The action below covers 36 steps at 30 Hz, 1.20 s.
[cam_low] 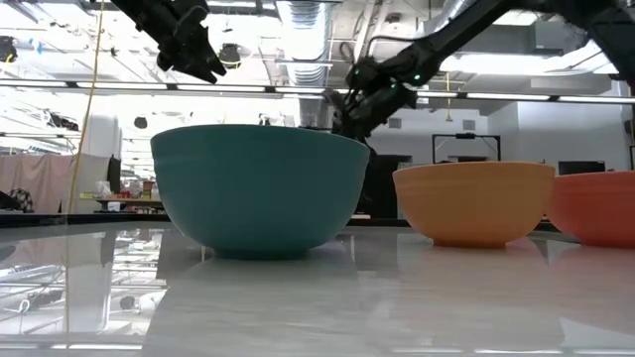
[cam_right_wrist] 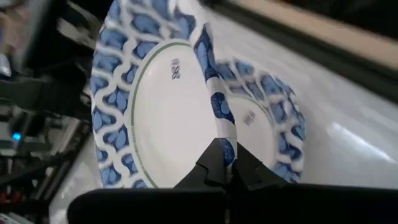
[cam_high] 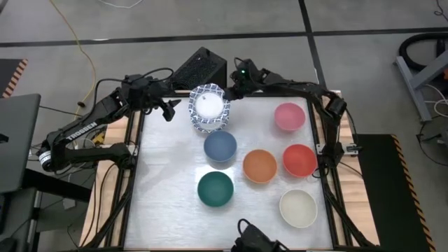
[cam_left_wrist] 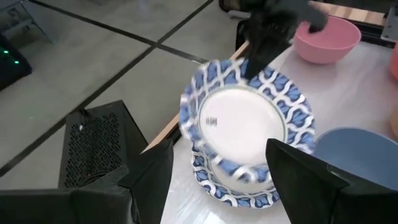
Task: Nest bowls inside each other
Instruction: Stack the white bowl on top of the other white bowl
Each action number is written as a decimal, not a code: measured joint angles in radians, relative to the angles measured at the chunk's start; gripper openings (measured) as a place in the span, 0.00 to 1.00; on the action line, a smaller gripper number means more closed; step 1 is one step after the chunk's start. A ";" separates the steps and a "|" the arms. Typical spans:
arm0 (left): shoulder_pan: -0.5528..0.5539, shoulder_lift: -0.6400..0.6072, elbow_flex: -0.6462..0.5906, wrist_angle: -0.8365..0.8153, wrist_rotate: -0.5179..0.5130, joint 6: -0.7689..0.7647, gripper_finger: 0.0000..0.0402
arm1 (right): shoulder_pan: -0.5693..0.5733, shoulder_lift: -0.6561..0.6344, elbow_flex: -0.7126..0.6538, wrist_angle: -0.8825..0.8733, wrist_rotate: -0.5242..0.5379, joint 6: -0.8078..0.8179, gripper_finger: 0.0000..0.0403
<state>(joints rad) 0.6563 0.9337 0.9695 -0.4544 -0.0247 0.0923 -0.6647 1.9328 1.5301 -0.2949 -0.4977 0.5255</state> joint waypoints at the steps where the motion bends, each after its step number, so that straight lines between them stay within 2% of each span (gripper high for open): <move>1: 0.000 0.000 0.000 0.000 0.005 0.000 0.61 | 0.001 0.028 0.024 -0.034 -0.004 0.000 0.02; 5: 0.000 0.000 0.000 -0.003 0.016 0.000 0.61 | 0.011 0.138 0.140 -0.132 -0.041 -0.012 0.02; 9: -0.001 0.000 0.000 -0.006 0.020 -0.001 0.61 | 0.011 0.174 0.208 -0.182 -0.039 -0.032 0.02; 17: -0.002 0.000 0.000 -0.006 0.029 0.009 0.61 | 0.010 0.180 0.218 -0.235 -0.020 -0.063 0.04; 26: -0.002 0.000 0.000 -0.006 0.043 0.003 0.61 | 0.021 0.183 0.217 -0.296 0.002 -0.213 0.05; 32: -0.002 0.000 0.000 -0.006 0.056 0.001 0.61 | 0.043 0.183 0.217 -0.296 0.003 -0.253 0.18; 36: -0.002 0.000 0.000 -0.008 0.056 0.000 0.61 | 0.052 0.183 0.217 -0.294 0.062 -0.295 0.30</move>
<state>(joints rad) 0.6544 0.9333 0.9691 -0.4619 0.0315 0.0921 -0.6130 2.1159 1.7473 -0.5889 -0.4360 0.2305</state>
